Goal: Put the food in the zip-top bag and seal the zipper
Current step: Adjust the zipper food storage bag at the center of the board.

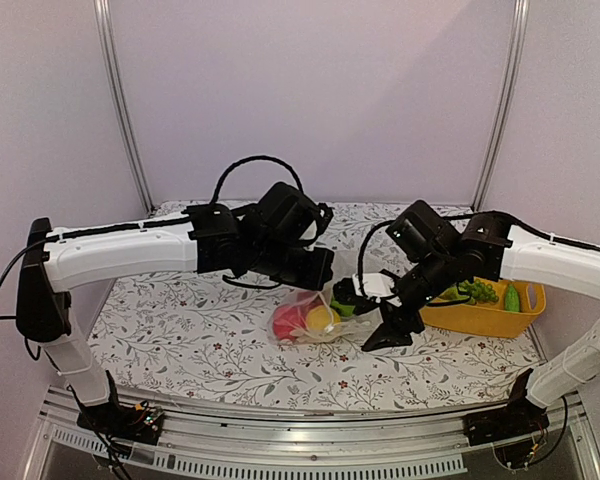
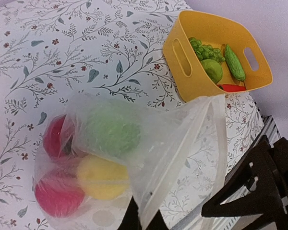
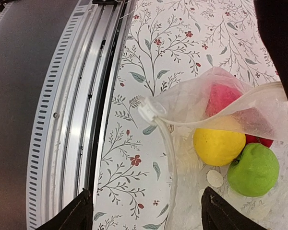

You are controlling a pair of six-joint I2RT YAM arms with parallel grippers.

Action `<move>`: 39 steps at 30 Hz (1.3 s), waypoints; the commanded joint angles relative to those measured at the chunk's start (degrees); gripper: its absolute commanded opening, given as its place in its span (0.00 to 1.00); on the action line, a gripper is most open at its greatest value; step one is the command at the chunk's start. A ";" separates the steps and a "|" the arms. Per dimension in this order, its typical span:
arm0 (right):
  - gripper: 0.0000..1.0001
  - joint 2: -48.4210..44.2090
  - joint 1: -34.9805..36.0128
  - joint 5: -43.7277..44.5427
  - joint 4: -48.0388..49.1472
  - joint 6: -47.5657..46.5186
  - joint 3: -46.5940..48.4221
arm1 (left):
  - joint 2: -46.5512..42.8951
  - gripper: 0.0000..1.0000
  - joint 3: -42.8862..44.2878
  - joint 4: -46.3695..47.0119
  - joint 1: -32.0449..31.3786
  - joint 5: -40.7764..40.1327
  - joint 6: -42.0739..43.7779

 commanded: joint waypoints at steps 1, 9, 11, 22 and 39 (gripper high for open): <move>0.73 1.17 0.64 6.02 5.49 3.08 -1.61 | -1.14 0.00 -0.09 0.22 0.47 -0.02 0.15; 0.47 4.24 0.60 9.02 9.93 5.39 -2.87 | -0.82 0.00 -0.09 0.11 0.54 0.24 0.05; 0.26 4.19 0.61 8.55 10.00 5.45 -2.46 | -0.85 0.00 0.01 -0.15 0.56 0.15 0.17; 0.00 -0.23 0.69 2.48 2.02 4.35 12.14 | -1.86 0.07 5.71 -11.11 1.50 -3.01 4.83; 0.03 4.81 1.76 1.77 0.94 4.85 12.24 | -1.40 0.23 9.06 -17.75 2.42 8.85 -5.54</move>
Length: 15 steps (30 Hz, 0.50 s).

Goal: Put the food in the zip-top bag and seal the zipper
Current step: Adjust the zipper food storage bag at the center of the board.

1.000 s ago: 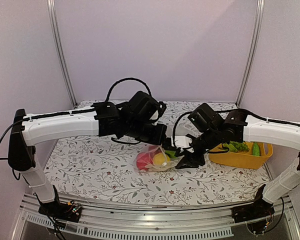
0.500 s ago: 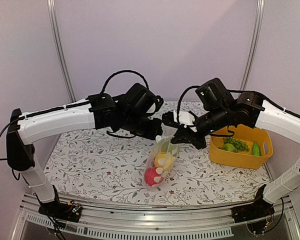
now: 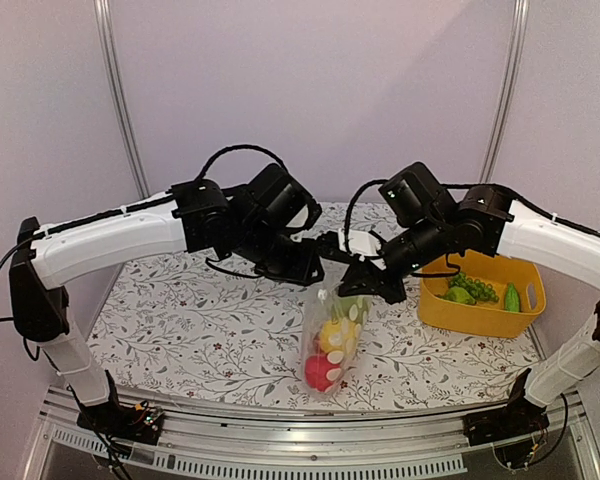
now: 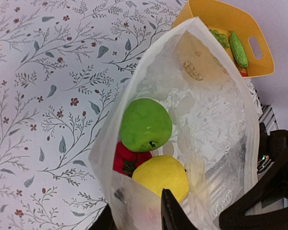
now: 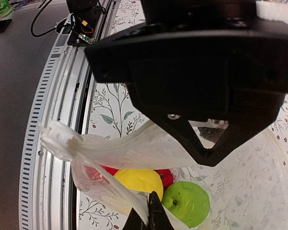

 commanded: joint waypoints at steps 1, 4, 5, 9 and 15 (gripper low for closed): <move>0.04 0.88 1.55 -0.19 -2.16 -0.16 0.82 | -0.47 0.18 2.28 -3.83 1.19 6.60 -4.10; 0.06 1.25 3.87 2.44 -2.87 -1.59 0.81 | -0.17 0.08 3.55 -4.33 1.17 10.50 -6.03; 0.07 1.27 4.33 2.91 -2.93 -1.89 0.85 | -0.21 0.04 4.02 -4.34 1.15 11.50 -6.37; 0.20 1.20 4.51 0.77 -3.89 -1.70 2.16 | -0.84 0.00 6.06 -4.54 1.18 11.61 -5.69; 0.45 -2.21 3.69 3.05 -7.75 -2.58 5.58 | -0.59 0.00 7.08 -5.88 2.68 10.28 -3.64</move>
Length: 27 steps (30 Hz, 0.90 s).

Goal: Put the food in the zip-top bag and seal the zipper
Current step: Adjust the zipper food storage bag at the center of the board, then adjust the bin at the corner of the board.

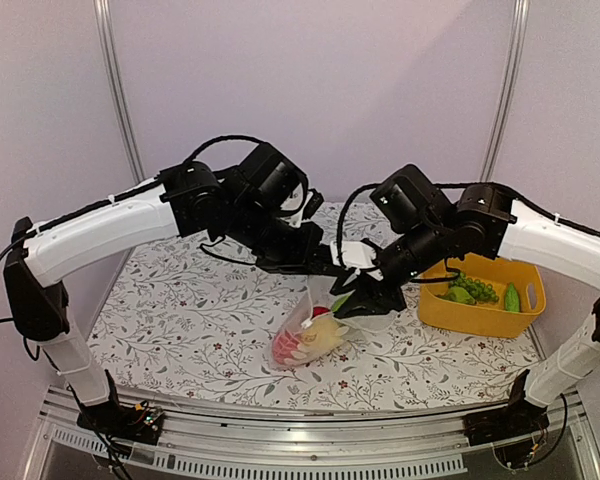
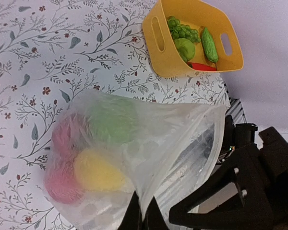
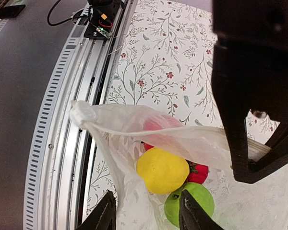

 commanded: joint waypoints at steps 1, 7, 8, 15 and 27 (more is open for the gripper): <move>0.47 -4.22 -1.83 1.38 -3.72 -1.40 3.24 | -0.38 0.00 1.42 -2.31 1.83 -0.49 1.76; 0.53 -11.89 -20.21 -7.07 -4.52 -1.37 -2.31 | 0.97 0.00 0.81 -3.05 2.36 -3.05 4.33; 0.53 -12.50 -23.79 -7.41 -4.08 -1.20 -4.19 | 1.34 0.00 0.74 -2.97 2.37 -3.73 4.81; 0.56 -10.81 -41.69 -3.70 3.30 7.91 -16.21 | 3.04 0.00 -0.04 -2.55 2.47 -6.81 5.78; 0.63 1.61 -42.34 0.11 4.99 9.99 -20.96 | 3.85 0.00 -2.65 -0.63 2.57 -6.25 5.84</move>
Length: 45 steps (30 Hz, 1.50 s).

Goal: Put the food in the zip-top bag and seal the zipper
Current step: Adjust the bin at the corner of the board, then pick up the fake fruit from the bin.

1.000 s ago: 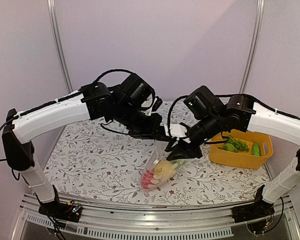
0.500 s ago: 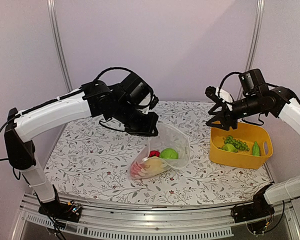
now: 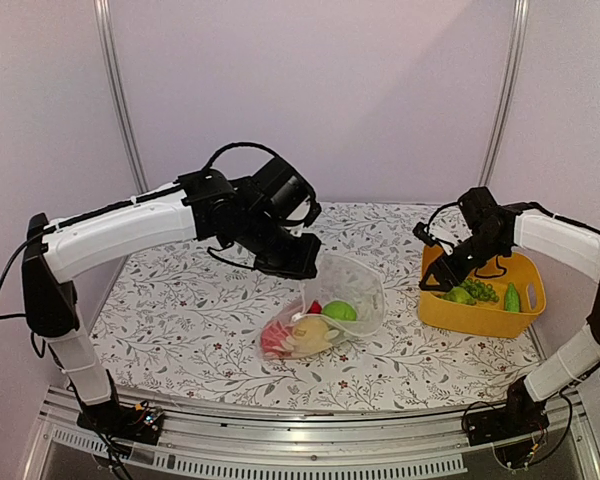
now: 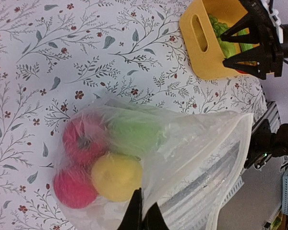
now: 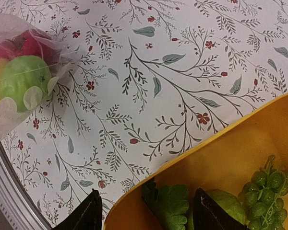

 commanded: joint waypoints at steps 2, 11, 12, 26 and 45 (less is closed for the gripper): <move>0.64 4.35 0.46 -0.96 0.05 -0.38 -0.92 | 0.55 0.00 -2.46 1.62 0.85 0.10 0.40; 0.67 -1.25 12.55 -8.53 -13.07 -7.61 -3.07 | 0.99 0.00 -2.62 1.62 1.05 0.21 0.93; 0.67 -2.59 12.89 -9.12 -15.22 -9.76 -3.19 | 0.99 0.00 -2.69 1.58 1.09 0.25 0.95; 0.71 -9.60 8.57 -9.27 -35.06 -27.14 5.65 | 2.48 0.00 -1.16 1.63 1.97 0.95 1.66; 0.70 -1.18 -3.99 6.60 -13.12 -19.95 0.41 | 1.38 0.00 -2.00 1.37 1.99 0.59 1.15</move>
